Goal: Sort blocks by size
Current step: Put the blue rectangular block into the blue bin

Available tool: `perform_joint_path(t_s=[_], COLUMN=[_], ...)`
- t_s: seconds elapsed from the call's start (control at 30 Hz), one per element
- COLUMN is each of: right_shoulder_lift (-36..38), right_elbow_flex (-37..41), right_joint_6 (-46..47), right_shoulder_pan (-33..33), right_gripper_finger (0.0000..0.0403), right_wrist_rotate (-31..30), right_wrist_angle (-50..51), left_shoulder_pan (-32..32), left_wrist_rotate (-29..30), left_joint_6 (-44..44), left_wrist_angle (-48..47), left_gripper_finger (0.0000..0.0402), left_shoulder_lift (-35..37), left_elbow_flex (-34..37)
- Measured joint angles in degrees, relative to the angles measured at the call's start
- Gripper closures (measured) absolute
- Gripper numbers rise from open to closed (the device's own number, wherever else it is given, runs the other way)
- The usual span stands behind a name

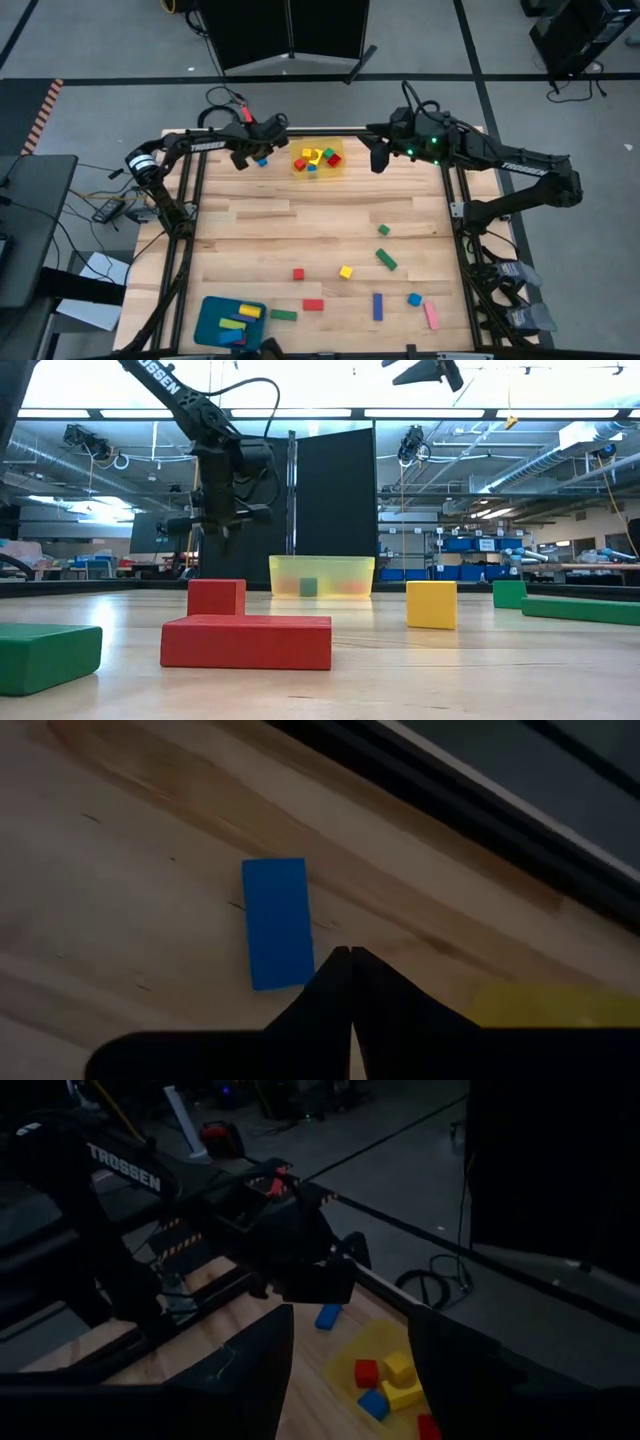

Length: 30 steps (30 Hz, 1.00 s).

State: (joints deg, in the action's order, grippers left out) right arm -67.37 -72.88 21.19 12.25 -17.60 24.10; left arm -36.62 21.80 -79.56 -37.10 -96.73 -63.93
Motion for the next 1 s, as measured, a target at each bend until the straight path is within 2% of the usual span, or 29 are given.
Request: perform_joint_path(t_s=[0.2,0.47,0.7,0.87,1.0], right_shoulder_lift=[0.00,0.00,0.00,0.04,0.18], right_elbow_flex=[0.00,0.00,0.00,0.00,0.00], right_joint_6=[-0.27,-1.81,-3.40,-4.33,-4.46], right_shoulder_pan=[0.00,-0.04,-0.04,-0.04,-0.04], right_gripper_finger=[0.0194,0.0194,0.0194,0.0194,0.0194], right_wrist_rotate=[1.45,4.48,7.11,7.42,8.56], right_wrist_angle=[0.00,0.00,0.00,0.01,0.02], left_shoulder_pan=[1.27,2.19,2.19,2.31,2.59], left_wrist_rotate=[1.20,0.07,0.43,-4.98,-5.18], left_joint_6=[-1.77,-6.81,-8.55,-12.64,-14.05], left_wrist_angle=[-1.04,-5.17,-3.46,-4.72,-3.89], left_gripper_finger=[0.0367,0.0254,0.0160,0.0120,0.0105], left_shoulder_lift=[0.00,0.00,-1.06,-3.96,-5.01], left_elbow_flex=[0.05,0.05,0.03,0.03,0.03])
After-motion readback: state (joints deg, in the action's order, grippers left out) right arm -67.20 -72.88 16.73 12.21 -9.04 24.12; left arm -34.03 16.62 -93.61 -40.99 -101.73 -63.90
